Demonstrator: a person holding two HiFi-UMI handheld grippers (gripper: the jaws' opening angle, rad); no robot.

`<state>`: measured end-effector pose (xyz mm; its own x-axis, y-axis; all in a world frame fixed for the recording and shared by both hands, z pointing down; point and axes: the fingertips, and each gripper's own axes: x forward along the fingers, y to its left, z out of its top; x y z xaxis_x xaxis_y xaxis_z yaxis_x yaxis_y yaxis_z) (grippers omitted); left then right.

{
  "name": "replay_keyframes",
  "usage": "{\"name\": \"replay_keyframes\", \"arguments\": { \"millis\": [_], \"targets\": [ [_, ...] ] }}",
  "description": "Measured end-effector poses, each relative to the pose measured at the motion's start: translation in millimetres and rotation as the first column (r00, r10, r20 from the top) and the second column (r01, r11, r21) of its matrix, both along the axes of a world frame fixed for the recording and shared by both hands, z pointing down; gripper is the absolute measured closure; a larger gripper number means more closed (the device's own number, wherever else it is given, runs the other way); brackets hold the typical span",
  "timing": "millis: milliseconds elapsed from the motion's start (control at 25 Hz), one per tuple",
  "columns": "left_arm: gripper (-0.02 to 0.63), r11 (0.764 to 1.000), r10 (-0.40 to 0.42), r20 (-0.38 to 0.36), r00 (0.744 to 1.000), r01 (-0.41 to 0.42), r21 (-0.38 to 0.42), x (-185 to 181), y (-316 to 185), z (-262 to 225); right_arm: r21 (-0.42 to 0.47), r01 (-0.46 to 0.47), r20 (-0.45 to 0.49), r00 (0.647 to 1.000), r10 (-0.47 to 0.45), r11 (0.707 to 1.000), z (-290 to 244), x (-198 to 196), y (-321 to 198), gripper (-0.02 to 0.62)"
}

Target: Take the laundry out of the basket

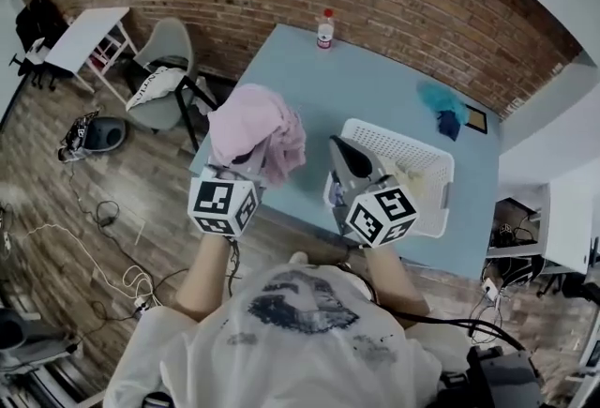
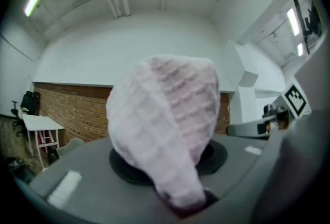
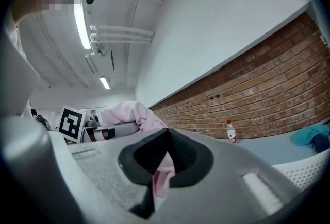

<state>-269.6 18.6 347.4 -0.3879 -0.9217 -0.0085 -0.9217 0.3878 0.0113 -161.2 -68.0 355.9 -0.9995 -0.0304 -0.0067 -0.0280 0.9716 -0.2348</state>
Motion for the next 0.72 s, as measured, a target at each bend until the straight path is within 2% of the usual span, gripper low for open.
{"name": "replay_keyframes", "arguments": {
  "millis": [80,320,720],
  "targets": [
    [0.446,0.999,-0.033,-0.004,0.999,0.033,-0.031,-12.9,12.2,15.6,-0.006,0.022,-0.009,1.0,-0.022,1.0,5.5,-11.1,9.5,0.598],
    [0.446,0.993,-0.097,-0.093,0.991,0.09,-0.075,-43.3,39.5,63.4,-0.031,0.069,-0.048,0.996,-0.07,0.997,24.4,-34.7,31.2,0.598],
    [0.446,0.988,-0.119,-0.159,0.98,0.101,-0.113,-67.1,36.4,115.3,-0.05,0.065,-0.111,0.991,-0.071,0.997,49.5,-57.0,28.1,0.598]
  ]
}}
